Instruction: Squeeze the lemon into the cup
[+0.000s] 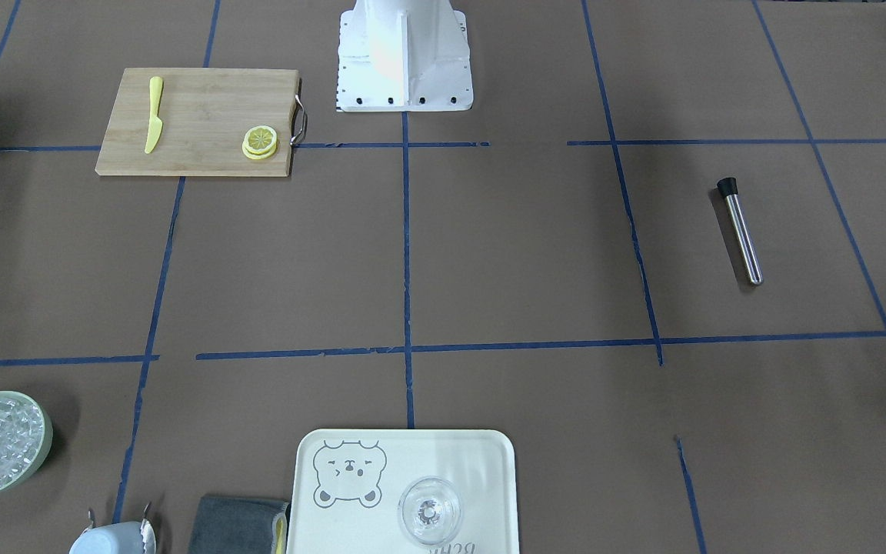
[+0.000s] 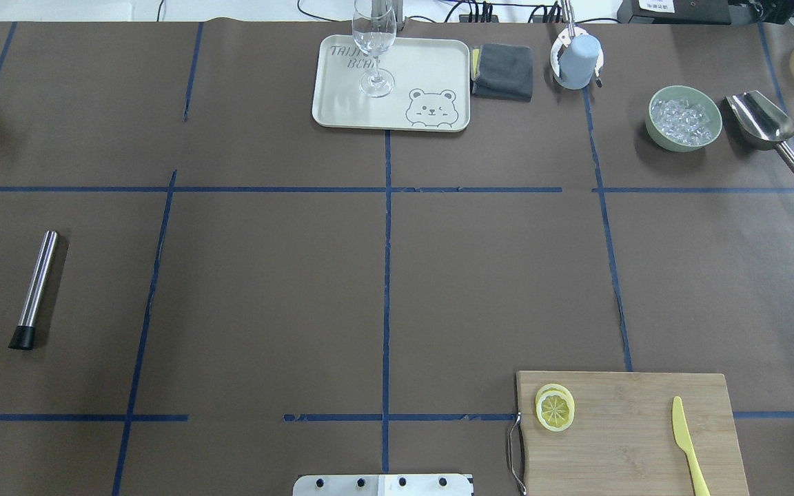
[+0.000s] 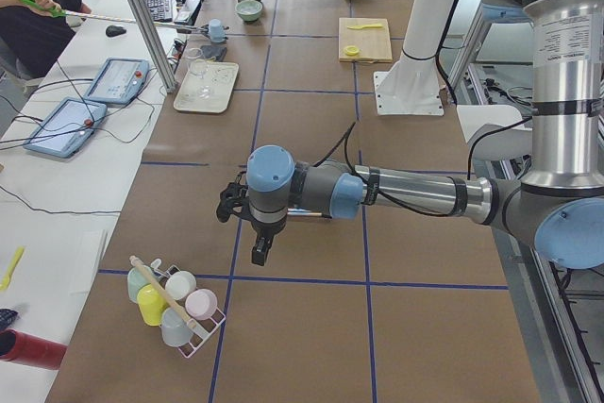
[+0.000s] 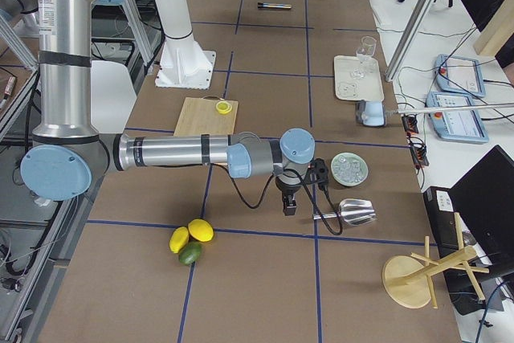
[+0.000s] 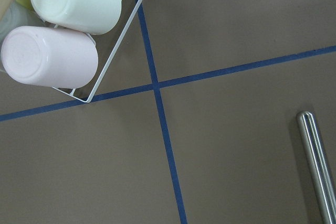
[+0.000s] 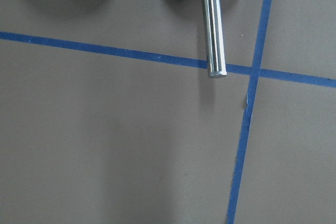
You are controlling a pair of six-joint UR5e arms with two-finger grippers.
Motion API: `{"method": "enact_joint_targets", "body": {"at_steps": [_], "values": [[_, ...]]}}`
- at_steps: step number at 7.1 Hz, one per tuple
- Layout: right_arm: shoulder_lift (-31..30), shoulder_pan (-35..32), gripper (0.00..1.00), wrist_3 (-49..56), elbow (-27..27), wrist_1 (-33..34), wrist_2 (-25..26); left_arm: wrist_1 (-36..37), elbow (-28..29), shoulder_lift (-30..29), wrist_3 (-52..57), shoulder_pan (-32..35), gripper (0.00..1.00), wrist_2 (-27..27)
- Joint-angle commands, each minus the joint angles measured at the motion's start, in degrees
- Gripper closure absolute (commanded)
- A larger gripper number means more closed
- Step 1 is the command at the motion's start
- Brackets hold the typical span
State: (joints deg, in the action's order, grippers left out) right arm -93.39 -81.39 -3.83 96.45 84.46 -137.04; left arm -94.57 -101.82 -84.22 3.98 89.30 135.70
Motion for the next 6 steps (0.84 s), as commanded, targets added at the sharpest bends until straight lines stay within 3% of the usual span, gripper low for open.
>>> {"method": "enact_joint_targets", "body": {"at_steps": [1,6], "values": [[0.05,0.09,0.0,0.23,-0.12,0.0,0.02,0.09,0.04,0.02,-0.02,0.0,0.0,0.0],[0.58,0.0,0.0,0.14,-0.47,0.0,-0.16,0.09,0.48,-0.59,-0.02,0.0,0.0,0.0]]}}
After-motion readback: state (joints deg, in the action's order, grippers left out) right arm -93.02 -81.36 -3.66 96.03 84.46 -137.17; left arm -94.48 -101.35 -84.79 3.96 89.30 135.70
